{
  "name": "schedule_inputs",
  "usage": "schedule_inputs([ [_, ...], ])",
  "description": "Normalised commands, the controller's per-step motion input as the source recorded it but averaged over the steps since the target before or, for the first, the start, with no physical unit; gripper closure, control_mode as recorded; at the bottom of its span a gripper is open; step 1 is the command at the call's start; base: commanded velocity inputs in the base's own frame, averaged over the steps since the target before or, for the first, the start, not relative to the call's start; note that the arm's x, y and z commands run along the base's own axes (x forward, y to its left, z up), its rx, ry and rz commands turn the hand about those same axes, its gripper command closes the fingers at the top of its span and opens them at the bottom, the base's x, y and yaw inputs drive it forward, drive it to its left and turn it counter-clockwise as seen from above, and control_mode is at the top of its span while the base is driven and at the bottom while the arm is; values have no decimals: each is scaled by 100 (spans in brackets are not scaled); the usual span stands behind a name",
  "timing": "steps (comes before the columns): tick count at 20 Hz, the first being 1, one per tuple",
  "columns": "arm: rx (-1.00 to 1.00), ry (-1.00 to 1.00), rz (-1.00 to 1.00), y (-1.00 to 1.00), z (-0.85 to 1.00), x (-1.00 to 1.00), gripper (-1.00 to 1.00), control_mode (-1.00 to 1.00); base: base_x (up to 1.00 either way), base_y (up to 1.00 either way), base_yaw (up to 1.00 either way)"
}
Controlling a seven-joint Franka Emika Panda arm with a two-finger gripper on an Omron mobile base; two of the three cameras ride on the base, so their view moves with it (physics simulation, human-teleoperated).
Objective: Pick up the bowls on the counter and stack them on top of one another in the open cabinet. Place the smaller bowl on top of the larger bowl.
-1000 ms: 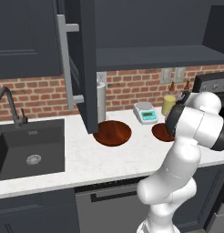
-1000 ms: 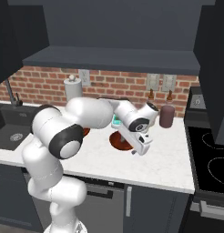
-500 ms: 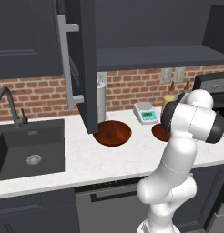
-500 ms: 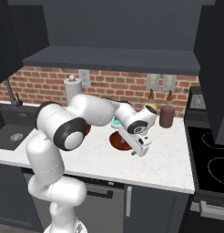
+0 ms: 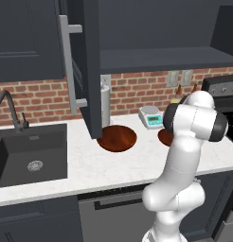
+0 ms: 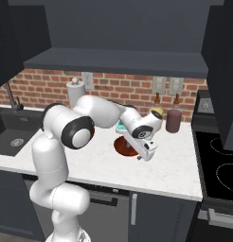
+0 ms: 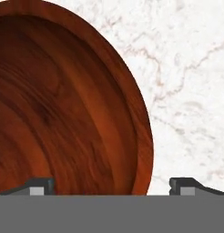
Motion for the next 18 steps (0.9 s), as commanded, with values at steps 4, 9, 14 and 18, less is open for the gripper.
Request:
schedule_inputs([
  [4, 0, -3, 0, 0, -21, 8, -100, -100, 0, 0, 0],
  [9, 0, -1, 0, 0, -11, 3, 100, -100, 0, 0, 0],
  [14, 0, 0, 0, 0, 0, 0, 100, -100, 0, 0, 0],
  [18, 0, -4, 0, 0, 12, 0, 100, -100, 0, 0, 0],
])
